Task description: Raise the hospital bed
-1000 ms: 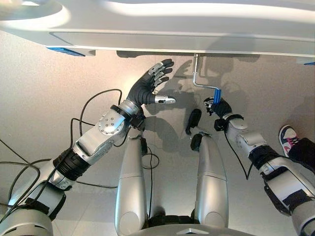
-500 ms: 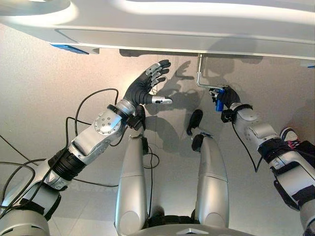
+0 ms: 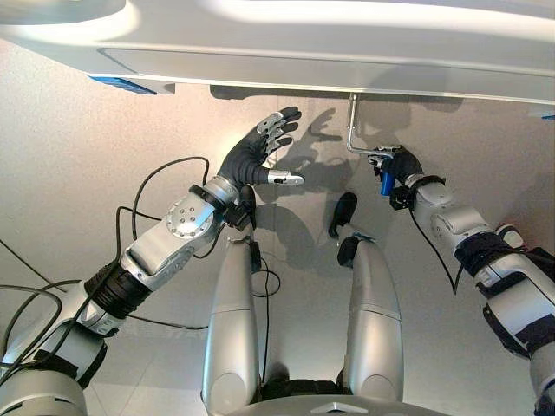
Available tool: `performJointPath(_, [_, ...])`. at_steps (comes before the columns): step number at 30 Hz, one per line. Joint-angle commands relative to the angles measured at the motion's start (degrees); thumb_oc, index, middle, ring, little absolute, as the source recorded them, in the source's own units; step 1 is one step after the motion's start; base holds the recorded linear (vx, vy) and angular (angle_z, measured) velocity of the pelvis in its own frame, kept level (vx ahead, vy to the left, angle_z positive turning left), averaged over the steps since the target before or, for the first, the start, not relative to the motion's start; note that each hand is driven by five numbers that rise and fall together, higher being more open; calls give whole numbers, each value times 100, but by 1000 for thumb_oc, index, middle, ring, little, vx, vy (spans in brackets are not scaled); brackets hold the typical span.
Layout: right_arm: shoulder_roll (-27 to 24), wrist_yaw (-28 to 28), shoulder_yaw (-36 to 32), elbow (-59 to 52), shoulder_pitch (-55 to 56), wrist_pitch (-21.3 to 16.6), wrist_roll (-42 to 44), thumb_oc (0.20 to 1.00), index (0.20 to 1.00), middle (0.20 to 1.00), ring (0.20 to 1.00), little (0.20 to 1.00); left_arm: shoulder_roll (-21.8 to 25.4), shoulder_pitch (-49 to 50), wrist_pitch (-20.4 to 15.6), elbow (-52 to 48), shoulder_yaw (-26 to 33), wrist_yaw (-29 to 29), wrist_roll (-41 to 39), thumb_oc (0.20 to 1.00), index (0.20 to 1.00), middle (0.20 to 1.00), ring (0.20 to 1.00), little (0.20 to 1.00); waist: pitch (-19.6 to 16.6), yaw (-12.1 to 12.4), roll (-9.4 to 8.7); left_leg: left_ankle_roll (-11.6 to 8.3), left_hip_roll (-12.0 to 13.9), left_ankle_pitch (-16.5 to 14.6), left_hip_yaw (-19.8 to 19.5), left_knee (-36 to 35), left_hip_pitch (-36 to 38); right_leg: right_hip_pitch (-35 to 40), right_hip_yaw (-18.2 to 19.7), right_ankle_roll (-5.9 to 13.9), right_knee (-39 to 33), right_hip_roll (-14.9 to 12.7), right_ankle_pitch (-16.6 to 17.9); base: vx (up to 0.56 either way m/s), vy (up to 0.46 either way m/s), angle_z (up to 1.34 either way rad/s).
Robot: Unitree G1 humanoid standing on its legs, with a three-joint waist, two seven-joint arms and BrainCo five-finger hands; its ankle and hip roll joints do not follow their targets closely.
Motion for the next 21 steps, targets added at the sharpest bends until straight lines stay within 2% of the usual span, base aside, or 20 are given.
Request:
performJointPath(1, [-171, 296, -303, -1102, 128, -544, 462, 200, 200, 200, 200, 200, 280, 186, -193, -852, 228, -69, -52, 1000, 1000, 1000, 1000, 1000, -130, -28, -9, 263, -32, -265, 52, 158, 103, 210, 68, 509, -388, -134, 477, 0, 0, 0])
performJointPath(6, [-256, 430, -622, -2138, 898, -688, 725, 200, 200, 200, 200, 200, 335, 228, -205, -845, 349, -62, -8, 1000, 1000, 1000, 1000, 1000, -130, -47, -4, 271, -53, -251, 44, 187, 85, 208, 60, 522, -364, -151, 481, 0, 0, 0])
performJointPath(12, [-724, 714, -701, -3516, 1470, -716, 1009, 200, 200, 200, 200, 200, 568, 452, -177, -987, 486, -88, 145, 1000, 1000, 1000, 1000, 1000, -130, -73, -42, 280, -63, -239, 27, 205, 97, 245, 54, 539, -380, -161, 509, -6, 27, 3])
performJointPath(21, [-1192, 882, -526, -4539, 1338, -818, 1363, 200, 200, 200, 200, 200, 916, 532, -256, -1255, 578, -121, 151, 1000, 1000, 1000, 1000, 1000, -130, -46, -78, 257, -65, -205, -5, 208, 142, 367, 16, 554, -402, -191, 524, -4, 18, 2])
